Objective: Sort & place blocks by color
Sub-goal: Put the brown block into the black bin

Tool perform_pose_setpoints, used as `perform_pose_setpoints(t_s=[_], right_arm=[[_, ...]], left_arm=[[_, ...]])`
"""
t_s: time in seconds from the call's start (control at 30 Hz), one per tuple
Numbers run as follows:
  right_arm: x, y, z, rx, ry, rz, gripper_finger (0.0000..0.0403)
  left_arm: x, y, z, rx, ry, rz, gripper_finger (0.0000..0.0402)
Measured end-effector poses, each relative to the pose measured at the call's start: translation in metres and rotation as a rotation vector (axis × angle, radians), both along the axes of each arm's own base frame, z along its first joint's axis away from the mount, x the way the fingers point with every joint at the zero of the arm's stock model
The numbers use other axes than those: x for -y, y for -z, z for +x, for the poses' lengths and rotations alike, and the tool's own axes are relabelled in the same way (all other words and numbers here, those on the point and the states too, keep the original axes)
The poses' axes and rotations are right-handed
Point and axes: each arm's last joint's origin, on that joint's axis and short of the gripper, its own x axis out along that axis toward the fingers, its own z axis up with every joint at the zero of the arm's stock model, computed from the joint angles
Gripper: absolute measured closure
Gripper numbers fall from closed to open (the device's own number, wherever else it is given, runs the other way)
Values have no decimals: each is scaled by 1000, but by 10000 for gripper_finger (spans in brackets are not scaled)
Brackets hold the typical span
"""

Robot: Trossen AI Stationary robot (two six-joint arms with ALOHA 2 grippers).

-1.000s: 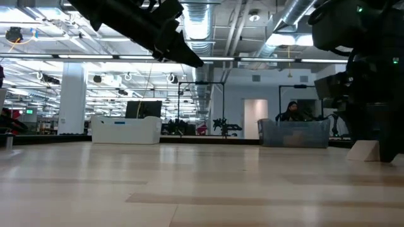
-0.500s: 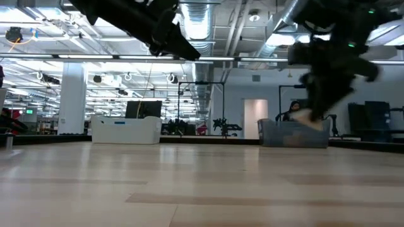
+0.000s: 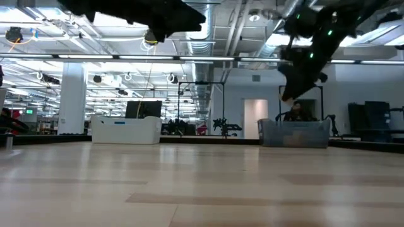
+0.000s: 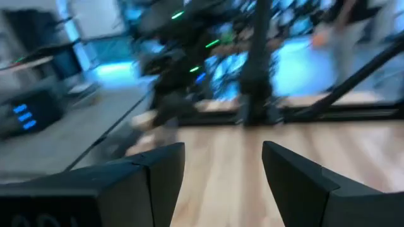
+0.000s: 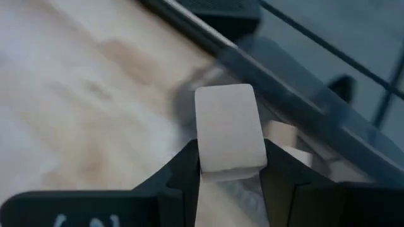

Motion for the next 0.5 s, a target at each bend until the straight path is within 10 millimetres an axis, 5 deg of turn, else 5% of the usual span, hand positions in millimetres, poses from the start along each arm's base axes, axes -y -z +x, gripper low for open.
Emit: perform_pose_setpoints(t_s=[0.23,0.5], right_arm=[[53,32,-11,-74,121,114,267],[74,63,-10,-122,94,219,224]], left_arm=[[1,17,-5,94,62,-11,198],[1,20,-5,73,55,-12,198]])
